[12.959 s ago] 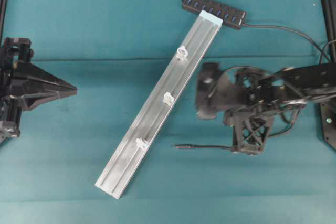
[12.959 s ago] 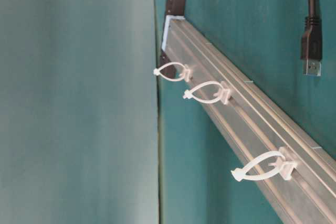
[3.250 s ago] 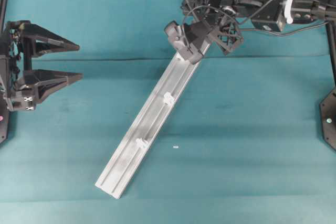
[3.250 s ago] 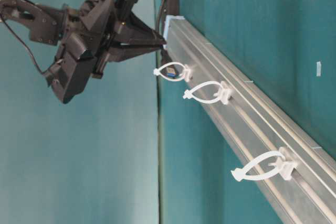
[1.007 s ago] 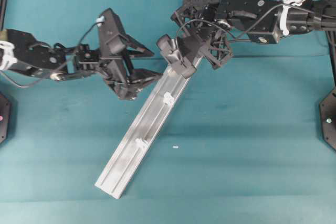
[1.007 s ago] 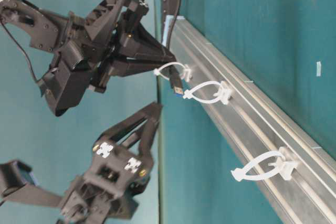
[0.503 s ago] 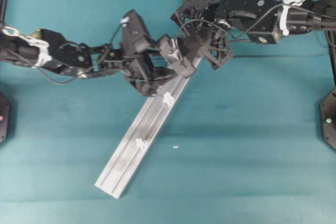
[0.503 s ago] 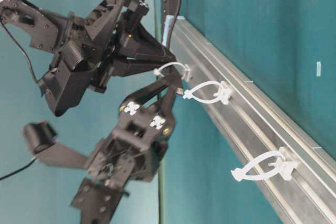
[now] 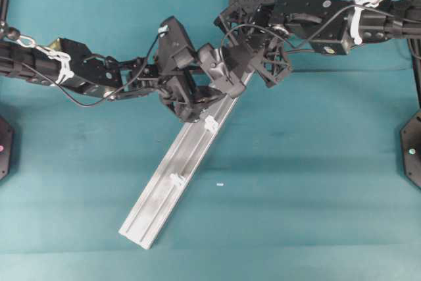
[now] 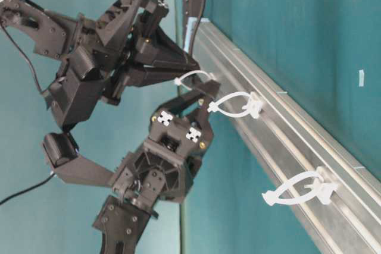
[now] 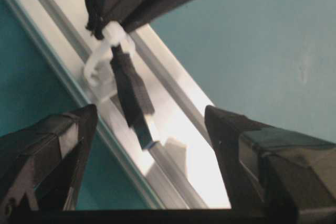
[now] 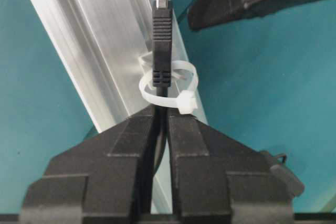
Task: Pass the USB cable through three rings with both arms.
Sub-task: 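Reach the left gripper to the plug emerging from the first ring, then grasp the plug with the left gripper and pull it through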
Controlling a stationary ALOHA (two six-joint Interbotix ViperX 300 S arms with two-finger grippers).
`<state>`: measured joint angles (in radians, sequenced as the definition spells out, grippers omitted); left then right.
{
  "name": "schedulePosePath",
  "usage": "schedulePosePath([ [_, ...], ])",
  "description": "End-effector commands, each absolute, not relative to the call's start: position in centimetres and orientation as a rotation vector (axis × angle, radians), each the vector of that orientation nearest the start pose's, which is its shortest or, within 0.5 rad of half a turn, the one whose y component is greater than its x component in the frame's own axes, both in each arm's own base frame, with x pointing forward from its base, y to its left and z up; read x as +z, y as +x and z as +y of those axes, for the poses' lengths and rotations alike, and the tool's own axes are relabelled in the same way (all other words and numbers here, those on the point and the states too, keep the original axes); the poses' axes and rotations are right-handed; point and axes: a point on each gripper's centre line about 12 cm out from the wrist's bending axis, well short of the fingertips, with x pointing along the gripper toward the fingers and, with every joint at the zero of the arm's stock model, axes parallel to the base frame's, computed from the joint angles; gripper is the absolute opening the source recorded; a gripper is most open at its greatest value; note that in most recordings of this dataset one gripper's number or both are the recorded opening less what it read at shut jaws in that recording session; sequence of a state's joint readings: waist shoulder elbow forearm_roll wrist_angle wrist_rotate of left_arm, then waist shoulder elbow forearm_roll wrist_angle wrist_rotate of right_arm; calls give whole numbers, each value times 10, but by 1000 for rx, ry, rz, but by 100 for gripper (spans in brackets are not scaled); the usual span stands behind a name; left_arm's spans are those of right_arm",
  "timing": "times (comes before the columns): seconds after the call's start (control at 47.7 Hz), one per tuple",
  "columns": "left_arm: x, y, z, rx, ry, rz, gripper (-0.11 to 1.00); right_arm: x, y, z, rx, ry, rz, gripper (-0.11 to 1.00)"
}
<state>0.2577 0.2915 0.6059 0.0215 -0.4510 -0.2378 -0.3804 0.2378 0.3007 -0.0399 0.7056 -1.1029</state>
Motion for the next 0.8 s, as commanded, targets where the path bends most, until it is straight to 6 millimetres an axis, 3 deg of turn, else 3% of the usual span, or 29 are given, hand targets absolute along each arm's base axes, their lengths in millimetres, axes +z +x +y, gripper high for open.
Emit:
schedulePosePath([
  [0.0, 118, 429, 112, 286, -262, 390, 87, 140, 396, -159, 375, -761, 1249, 8],
  [0.336, 109, 429, 112, 283, -241, 417, 60, 141, 398, -159, 367, -760, 1237, 8],
  [0.629, 111, 436, 113, 271, -188, 410, 14, 140, 399, -157, 368, -756, 1235, 8],
  [0.776, 110, 433, 113, 271, -186, 421, 12, 140, 398, -157, 361, -751, 1233, 8],
])
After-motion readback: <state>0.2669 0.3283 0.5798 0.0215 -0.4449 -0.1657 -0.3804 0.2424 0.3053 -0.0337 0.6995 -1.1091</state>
